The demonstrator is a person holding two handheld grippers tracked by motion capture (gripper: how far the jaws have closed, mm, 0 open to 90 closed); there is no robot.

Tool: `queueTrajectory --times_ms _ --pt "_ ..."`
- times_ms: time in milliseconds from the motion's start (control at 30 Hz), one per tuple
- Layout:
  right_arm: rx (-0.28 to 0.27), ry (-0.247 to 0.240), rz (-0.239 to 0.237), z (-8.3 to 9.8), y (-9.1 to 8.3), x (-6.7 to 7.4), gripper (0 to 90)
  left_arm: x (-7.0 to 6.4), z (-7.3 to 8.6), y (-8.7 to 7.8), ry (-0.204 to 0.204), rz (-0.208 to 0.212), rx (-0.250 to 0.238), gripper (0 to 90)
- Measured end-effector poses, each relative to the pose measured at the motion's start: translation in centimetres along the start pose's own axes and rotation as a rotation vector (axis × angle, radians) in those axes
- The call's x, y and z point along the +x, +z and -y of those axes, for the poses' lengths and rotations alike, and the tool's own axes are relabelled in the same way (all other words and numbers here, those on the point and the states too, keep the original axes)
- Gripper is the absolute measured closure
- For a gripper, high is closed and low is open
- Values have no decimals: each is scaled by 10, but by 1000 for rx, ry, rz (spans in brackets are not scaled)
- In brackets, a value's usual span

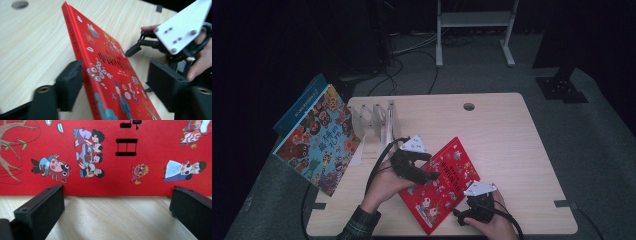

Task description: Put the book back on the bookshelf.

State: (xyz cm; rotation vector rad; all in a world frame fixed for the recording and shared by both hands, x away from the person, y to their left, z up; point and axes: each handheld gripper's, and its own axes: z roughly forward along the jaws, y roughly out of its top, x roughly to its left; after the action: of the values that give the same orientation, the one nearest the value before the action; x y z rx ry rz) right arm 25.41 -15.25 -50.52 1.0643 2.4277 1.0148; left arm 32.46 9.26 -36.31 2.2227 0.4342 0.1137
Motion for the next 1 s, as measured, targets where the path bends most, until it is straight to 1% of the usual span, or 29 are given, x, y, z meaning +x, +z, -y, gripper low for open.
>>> queueTrajectory --times_ms 67,167,267,367,433,533,633,667,733,767,800,833,900,1000 --pt "-1 1 1 0 0 0 0 -3 -2 -1 8 10 -16 337" --pt "-3 -1 -2 0 0 -1 0 -7 -5 -6 27 49 -55 403" --pt "-3 -3 -4 0 0 -1 0 -12 -8 -6 40 38 -52 419" --pt "-3 -2 -4 0 0 -1 0 -13 -8 -7 43 59 -69 422" --pt "-3 -2 -4 0 0 -1 0 -15 -9 -8 45 74 -82 442" --pt "-3 -2 -4 0 0 -1 0 -18 -10 -7 54 64 -79 445" --pt "-2 -2 -5 0 0 -1 0 -19 -10 -8 57 76 -83 447" --pt "-1 -6 -4 0 0 -1 0 -20 -10 -8 62 87 -60 460" --pt "-2 5 8 -1 1 -2 0 -24 -7 -1 68 143 -34 498" --pt "-2 13 14 -2 1 -2 0 -27 -5 2 59 173 -29 504" --pt "-5 15 18 -2 2 -3 0 -29 -5 3 61 183 -40 494" --pt "-2 14 17 -2 2 -3 0 -31 -6 2 72 165 -42 496" --pt "-3 13 14 -2 2 -3 0 -32 -7 2 74 146 -30 500" --pt "-5 9 16 -2 2 -3 0 -32 -8 2 69 146 -5 518"
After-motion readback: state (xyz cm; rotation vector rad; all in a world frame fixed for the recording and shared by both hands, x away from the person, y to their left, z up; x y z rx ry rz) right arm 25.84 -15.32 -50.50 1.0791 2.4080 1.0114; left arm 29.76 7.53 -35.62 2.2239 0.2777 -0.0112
